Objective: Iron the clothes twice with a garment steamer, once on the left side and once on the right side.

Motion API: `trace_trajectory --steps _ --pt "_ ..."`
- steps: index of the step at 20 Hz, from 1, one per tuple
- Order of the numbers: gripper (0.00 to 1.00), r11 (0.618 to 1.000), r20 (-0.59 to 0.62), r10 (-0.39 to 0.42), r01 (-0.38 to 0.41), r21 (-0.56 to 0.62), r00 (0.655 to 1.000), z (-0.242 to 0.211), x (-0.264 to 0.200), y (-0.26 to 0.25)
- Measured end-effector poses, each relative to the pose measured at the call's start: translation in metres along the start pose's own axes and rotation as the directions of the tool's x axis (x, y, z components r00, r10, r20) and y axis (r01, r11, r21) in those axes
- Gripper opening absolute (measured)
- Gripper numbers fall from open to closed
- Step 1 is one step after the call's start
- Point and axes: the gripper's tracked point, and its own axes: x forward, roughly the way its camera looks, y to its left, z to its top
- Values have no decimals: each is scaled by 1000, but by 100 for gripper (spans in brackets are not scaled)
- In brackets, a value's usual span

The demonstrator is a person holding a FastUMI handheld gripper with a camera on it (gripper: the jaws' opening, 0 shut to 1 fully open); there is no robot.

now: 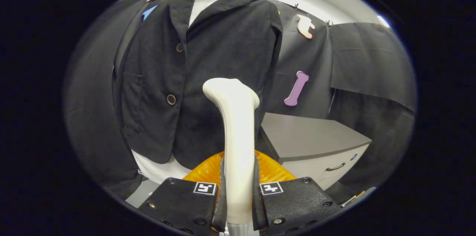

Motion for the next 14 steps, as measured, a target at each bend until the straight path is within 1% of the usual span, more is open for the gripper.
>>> trace_trajectory --steps 4,7,9,14 --pt "30 1000 -10 4 -4 -17 1000 -11 2 3" --pt "30 1000 -30 14 -14 -18 999 -36 -7 8" --pt "30 999 -51 29 -30 -13 998 -47 -6 12" --pt "30 999 -98 37 -40 -29 995 -77 -5 19"
